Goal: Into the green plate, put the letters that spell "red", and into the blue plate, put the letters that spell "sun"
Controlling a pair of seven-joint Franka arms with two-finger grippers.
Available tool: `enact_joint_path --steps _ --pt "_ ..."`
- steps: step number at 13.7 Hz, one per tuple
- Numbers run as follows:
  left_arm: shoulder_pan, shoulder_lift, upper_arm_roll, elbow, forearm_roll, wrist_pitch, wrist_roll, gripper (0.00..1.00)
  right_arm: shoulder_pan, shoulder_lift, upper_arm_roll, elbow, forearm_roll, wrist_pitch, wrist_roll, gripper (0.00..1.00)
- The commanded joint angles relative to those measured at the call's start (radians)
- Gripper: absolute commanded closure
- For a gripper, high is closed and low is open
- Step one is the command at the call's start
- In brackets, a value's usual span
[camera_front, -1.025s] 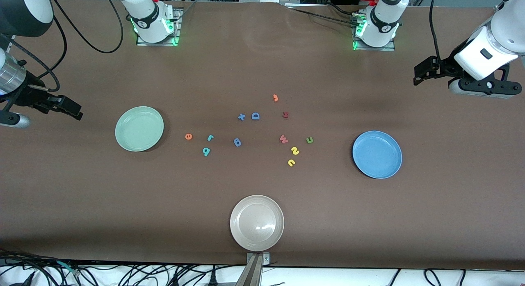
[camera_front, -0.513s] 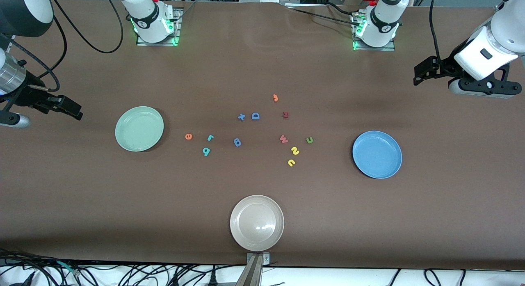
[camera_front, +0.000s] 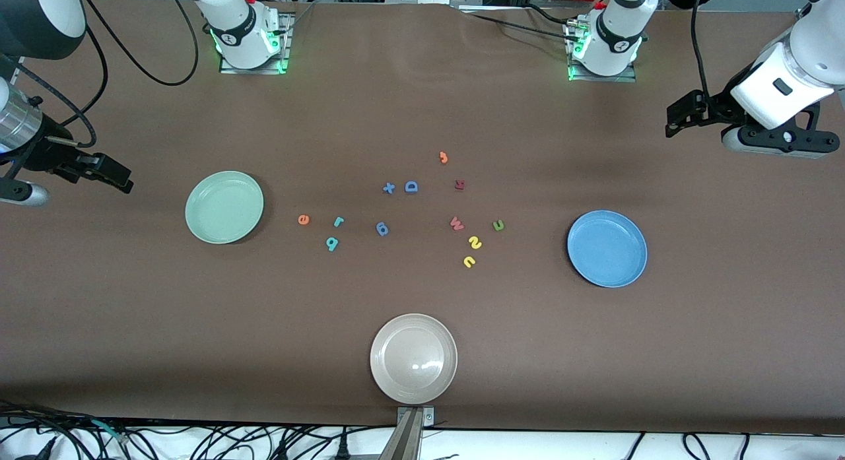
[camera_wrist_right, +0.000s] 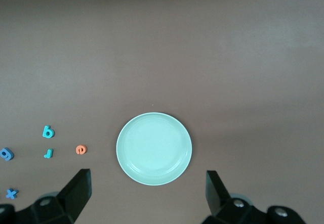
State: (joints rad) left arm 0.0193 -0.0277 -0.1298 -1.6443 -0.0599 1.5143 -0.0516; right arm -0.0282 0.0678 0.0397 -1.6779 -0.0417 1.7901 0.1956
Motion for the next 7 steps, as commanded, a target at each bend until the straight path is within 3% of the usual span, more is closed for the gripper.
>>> enact_joint_path --steps 1,7 --pt "-0.009 0.015 0.004 0.031 0.02 -0.009 0.016 0.0 0.004 -0.011 0.0 -0.011 0.005 0.008 0.005 0.0" --pt "-0.009 0.015 0.004 0.029 0.02 -0.011 0.002 0.0 0.004 -0.011 0.0 -0.013 0.008 0.002 0.005 0.0"
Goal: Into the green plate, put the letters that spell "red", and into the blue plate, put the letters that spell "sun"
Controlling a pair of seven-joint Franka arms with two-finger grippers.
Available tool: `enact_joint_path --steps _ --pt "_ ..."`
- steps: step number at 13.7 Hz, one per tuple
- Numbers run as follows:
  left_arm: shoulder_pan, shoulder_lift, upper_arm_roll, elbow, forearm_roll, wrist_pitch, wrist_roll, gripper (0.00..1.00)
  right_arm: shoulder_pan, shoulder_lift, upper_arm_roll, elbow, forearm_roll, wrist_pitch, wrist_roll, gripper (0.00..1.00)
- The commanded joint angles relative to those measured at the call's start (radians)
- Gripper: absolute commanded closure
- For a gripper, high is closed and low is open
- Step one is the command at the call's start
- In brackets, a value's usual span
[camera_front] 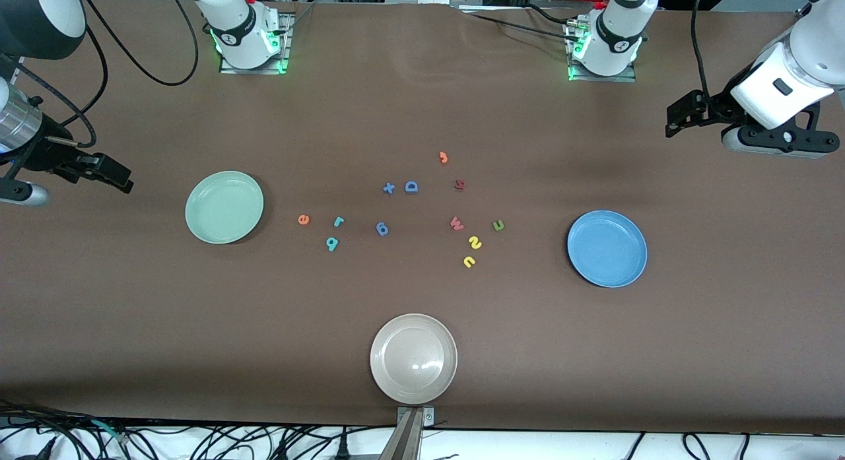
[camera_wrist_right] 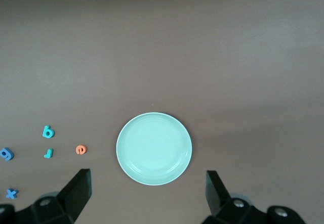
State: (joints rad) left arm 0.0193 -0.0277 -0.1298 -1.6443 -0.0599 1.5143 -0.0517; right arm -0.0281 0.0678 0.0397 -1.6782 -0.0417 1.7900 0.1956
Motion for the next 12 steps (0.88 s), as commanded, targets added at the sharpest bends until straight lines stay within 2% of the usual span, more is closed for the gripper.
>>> enact_joint_path --steps 1,5,9,12 --pt "-0.009 0.017 0.004 0.029 0.02 -0.011 0.006 0.0 0.004 -0.011 0.0 -0.012 0.008 -0.001 0.008 0.0" --pt "-0.042 0.031 0.004 0.031 0.029 -0.013 0.004 0.0 0.008 -0.002 0.038 -0.012 0.013 -0.014 0.036 0.01" --pt "-0.038 0.066 0.006 0.032 0.022 -0.011 0.015 0.0 0.011 0.024 0.101 -0.005 0.014 -0.003 0.154 0.01" --pt "-0.048 0.109 0.002 0.034 0.006 0.001 0.016 0.0 0.054 0.053 0.12 -0.001 0.016 0.017 0.25 0.01"
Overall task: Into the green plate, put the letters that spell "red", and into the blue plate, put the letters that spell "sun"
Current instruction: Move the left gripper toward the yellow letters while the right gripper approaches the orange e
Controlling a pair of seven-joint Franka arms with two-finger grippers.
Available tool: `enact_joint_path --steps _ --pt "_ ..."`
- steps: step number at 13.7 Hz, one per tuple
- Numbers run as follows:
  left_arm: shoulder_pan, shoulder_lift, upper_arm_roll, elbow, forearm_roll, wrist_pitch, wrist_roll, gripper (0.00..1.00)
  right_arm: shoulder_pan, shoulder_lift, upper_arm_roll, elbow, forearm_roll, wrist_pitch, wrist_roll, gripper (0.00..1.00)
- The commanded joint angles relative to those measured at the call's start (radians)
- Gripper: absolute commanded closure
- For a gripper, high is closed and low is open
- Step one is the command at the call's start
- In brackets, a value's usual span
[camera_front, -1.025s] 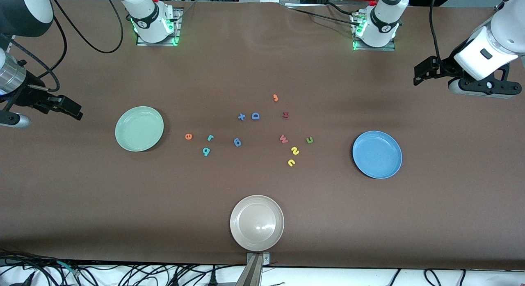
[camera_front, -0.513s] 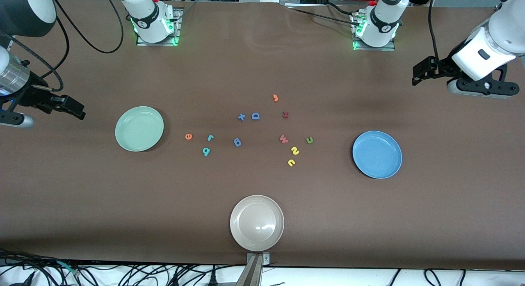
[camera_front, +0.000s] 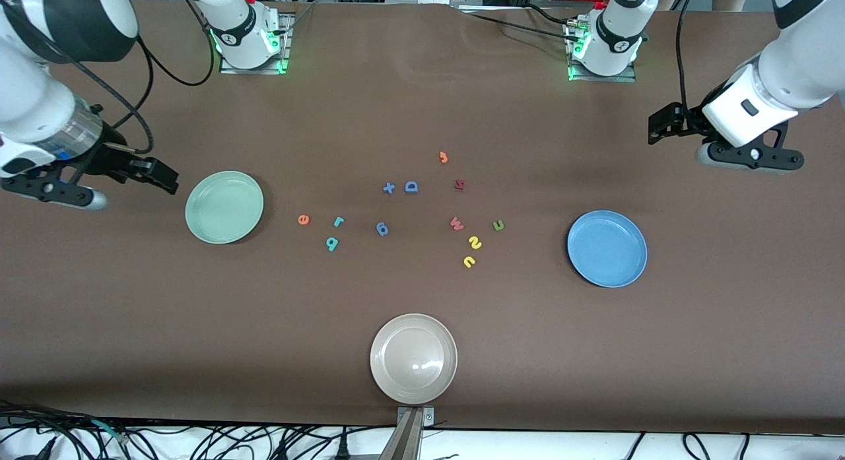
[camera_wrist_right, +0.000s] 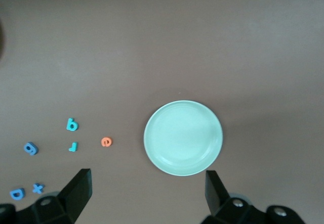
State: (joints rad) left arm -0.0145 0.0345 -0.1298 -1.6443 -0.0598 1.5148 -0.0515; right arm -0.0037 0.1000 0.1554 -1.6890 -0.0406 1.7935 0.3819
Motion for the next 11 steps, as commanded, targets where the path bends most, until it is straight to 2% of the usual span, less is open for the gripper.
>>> enact_joint_path --steps 1,4,8,11 --pt "-0.031 0.073 0.004 0.035 -0.024 0.017 0.015 0.0 0.048 0.038 0.004 0.011 0.015 0.02 0.095 0.01" --pt "-0.073 0.131 0.004 0.034 -0.043 0.122 0.012 0.0 0.108 0.098 0.006 0.009 0.016 0.027 0.179 0.01" --pt "-0.16 0.315 0.004 0.034 -0.081 0.324 0.01 0.0 0.169 0.196 0.006 -0.001 0.03 0.096 0.215 0.01" --pt "-0.215 0.407 0.006 0.018 -0.081 0.439 0.009 0.0 0.186 0.26 0.006 -0.04 0.05 0.167 0.241 0.01"
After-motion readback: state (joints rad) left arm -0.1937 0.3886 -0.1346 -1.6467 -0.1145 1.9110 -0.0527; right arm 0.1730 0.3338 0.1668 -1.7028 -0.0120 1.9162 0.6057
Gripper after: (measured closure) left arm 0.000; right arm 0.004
